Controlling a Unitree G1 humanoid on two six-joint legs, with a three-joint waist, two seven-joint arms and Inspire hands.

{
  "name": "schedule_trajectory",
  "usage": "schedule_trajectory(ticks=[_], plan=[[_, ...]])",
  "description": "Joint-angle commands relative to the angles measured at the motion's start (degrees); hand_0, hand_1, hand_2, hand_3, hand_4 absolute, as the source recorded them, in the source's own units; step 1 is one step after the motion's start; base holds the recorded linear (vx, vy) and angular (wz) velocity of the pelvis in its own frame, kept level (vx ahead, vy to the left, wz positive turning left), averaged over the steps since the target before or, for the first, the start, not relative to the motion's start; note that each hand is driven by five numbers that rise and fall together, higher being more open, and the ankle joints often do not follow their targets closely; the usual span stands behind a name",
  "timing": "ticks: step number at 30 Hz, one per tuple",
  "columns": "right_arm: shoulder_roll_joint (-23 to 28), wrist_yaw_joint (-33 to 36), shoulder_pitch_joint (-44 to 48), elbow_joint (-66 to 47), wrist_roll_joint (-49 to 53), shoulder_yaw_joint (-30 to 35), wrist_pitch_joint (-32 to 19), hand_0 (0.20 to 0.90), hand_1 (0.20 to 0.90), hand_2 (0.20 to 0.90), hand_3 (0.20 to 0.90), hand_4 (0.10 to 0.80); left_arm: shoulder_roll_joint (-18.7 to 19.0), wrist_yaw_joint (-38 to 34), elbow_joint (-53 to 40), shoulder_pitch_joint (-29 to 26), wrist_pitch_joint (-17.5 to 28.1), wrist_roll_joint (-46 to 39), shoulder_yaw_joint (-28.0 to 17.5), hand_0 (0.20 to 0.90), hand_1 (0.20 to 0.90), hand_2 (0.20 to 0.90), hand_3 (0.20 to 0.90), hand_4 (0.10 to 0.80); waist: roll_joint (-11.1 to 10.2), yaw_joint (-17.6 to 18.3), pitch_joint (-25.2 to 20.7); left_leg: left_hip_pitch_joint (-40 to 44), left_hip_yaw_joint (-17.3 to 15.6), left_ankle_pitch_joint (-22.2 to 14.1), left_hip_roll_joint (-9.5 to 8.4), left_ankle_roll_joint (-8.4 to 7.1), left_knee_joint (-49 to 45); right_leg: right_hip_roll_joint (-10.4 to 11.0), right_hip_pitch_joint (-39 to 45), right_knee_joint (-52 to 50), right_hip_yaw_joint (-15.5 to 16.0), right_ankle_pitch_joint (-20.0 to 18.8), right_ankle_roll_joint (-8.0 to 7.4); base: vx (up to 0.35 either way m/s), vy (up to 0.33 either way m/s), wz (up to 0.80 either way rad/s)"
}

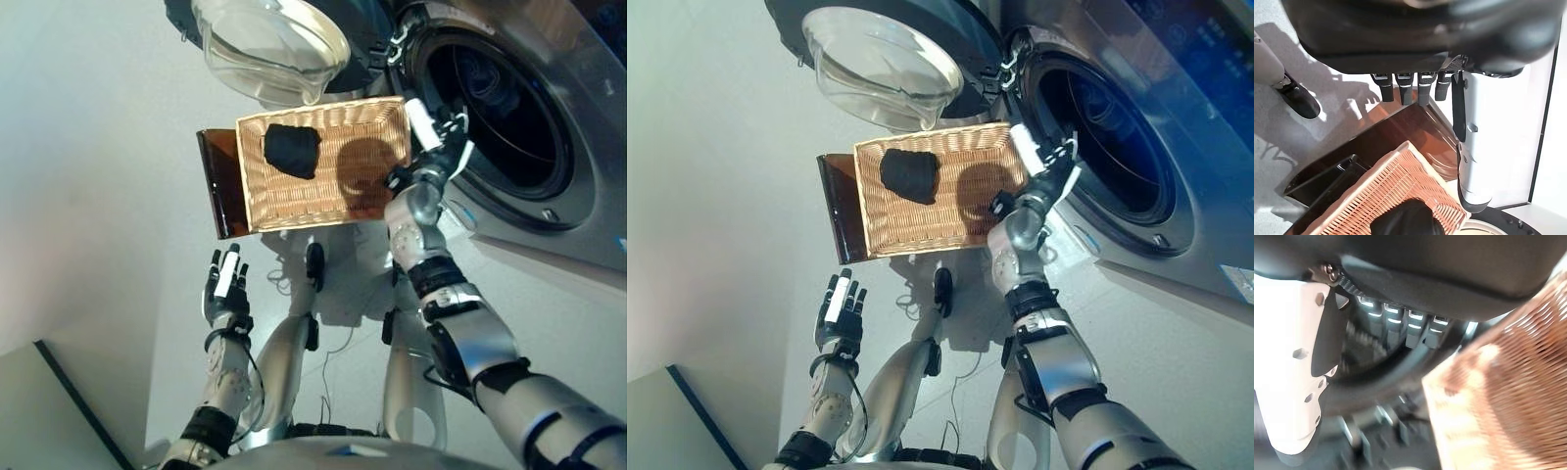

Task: Pick up the clothes and place them into the washing machine

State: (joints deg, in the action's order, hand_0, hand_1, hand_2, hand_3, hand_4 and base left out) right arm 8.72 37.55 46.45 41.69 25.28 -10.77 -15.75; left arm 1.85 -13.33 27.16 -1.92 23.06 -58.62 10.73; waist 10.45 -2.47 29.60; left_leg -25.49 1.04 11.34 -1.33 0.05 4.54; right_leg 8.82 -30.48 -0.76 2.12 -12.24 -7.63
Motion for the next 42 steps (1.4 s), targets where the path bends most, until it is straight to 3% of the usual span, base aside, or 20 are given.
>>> schedule_trajectory(ticks=[1,2,3,6,12,18,42], plan=[[0.4,1.9,3.5,-7.0,-16.9,-2.2,1.2,0.9,0.9,0.9,0.9,0.8,3.2,-1.2,-3.4,0.3,6.2,4.4,-4.3,0.9,0.9,0.9,0.9,0.8,-0.9,-1.2,-0.1,0.8,-1.4,-2.8,0.68,-4.28,-0.4,2.0,0.1,-4.5,-3.0,6.3,-0.48,0.0,0.0,0.0],[1.5,2.3,4.0,-6.4,-24.1,-4.2,3.8,0.9,0.9,0.9,0.9,0.8,3.4,-1.4,-3.4,0.1,6.8,5.2,-4.6,0.9,0.9,0.9,0.9,0.8,-0.9,-1.3,0.2,0.7,-1.3,-2.7,0.69,-4.36,-0.4,2.0,0.0,-4.7,-2.8,6.4,-0.51,0.0,0.0,0.0],[1.5,2.4,4.0,-6.4,-24.1,-4.2,3.8,0.9,0.9,0.9,0.9,0.8,3.4,-1.4,-3.4,0.0,6.8,5.2,-4.6,0.9,0.9,0.9,0.9,0.8,-0.9,-1.3,0.2,0.6,-1.3,-2.7,0.69,-4.36,-0.4,2.0,0.0,-4.7,-2.8,6.4,-0.5,0.0,0.0,0.0],[4.5,2.1,7.0,-2.6,-37.5,-8.1,9.6,0.9,0.9,0.9,0.9,0.8,4.1,-0.4,-3.6,0.0,7.3,5.6,-5.2,0.9,0.9,0.9,0.9,0.8,-0.9,-2.2,0.2,0.0,-0.8,-2.4,0.68,-4.55,-0.4,2.0,-0.6,-5.0,-2.5,6.3,-0.64,0.0,0.0,0.0],[6.9,0.8,11.3,2.4,-48.6,-12.4,14.3,0.9,0.9,0.9,0.9,0.8,4.7,0.7,-3.6,-0.9,7.5,6.1,-5.7,0.9,0.9,0.9,0.9,0.8,-0.9,-3.5,0.2,-1.3,0.4,-1.8,0.59,-4.88,-0.2,2.3,-1.4,-5.2,-1.6,6.2,-0.81,-0.004,-0.003,0.04],[5.9,-0.6,14.3,6.6,-54.3,-15.9,16.7,0.9,0.9,0.9,0.9,0.8,4.9,1.1,-3.8,-1.9,7.8,6.3,-5.6,0.9,0.9,0.9,0.9,0.8,-1.1,-4.5,0.2,-2.5,1.3,-1.4,0.51,-4.94,-0.2,2.5,-2.3,-5.8,-0.9,6.4,-0.85,-0.003,0.005,0.12],[-1.3,-3.4,20.3,20.9,-43.4,-17.0,13.9,0.9,0.9,0.9,0.9,0.8,5.8,0.4,-9.5,-1.3,8.0,6.2,-4.0,0.9,0.9,0.9,0.9,0.8,0.0,-8.4,0.2,-10.5,4.6,0.3,-0.22,-4.92,-0.2,3.7,-8.6,-7.2,1.7,6.7,-0.76,-0.005,0.01,0.07]])
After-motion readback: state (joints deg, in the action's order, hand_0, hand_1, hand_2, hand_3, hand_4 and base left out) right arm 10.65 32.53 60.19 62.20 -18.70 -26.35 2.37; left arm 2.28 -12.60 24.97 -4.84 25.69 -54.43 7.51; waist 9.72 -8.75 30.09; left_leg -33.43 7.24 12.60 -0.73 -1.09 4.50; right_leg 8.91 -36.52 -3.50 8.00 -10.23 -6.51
